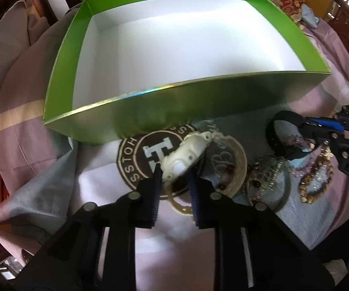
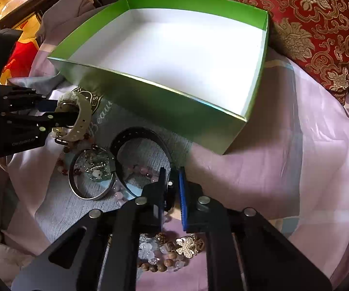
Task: Organize jewelry
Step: 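Grasp the white watch with the left tool while the right tool grasps the black watch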
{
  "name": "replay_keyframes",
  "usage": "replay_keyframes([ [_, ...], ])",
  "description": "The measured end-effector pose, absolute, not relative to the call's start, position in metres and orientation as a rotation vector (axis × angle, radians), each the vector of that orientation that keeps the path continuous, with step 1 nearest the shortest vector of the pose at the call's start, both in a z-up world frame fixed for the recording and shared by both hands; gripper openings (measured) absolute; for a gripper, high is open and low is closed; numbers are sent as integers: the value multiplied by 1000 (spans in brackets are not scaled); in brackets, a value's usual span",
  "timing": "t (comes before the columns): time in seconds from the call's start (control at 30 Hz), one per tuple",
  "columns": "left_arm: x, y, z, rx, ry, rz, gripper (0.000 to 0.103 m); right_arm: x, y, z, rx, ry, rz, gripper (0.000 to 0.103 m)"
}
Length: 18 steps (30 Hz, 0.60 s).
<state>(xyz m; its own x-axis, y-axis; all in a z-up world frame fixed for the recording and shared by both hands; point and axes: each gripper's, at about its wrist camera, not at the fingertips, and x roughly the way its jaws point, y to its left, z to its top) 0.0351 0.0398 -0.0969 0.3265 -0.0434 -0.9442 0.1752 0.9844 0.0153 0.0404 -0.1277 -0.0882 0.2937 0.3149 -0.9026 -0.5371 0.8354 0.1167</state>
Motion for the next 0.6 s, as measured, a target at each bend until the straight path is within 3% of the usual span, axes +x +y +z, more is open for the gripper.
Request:
replay_keyframes([
  [0.2,25,33,-88,106,1226,-260,20,45,-139,-82,-192,1127,561,10],
  [0.3,28,30,-91,130,1230,-244,28,47,-143,-80,-173,1121,555,10],
  [0.37,29,26,-92,126,1233,-227,29,48,-144,-82,-172,1133,556,14],
  [0.43,32,26,-96,116,1240,-210,33,46,-141,-83,-178,1133,554,29],
  [0.57,37,26,-101,137,1239,-193,33,44,-134,-86,-199,1131,569,29],
  [0.6,37,24,-101,141,1237,-194,28,44,-132,-87,-207,1130,567,29],
])
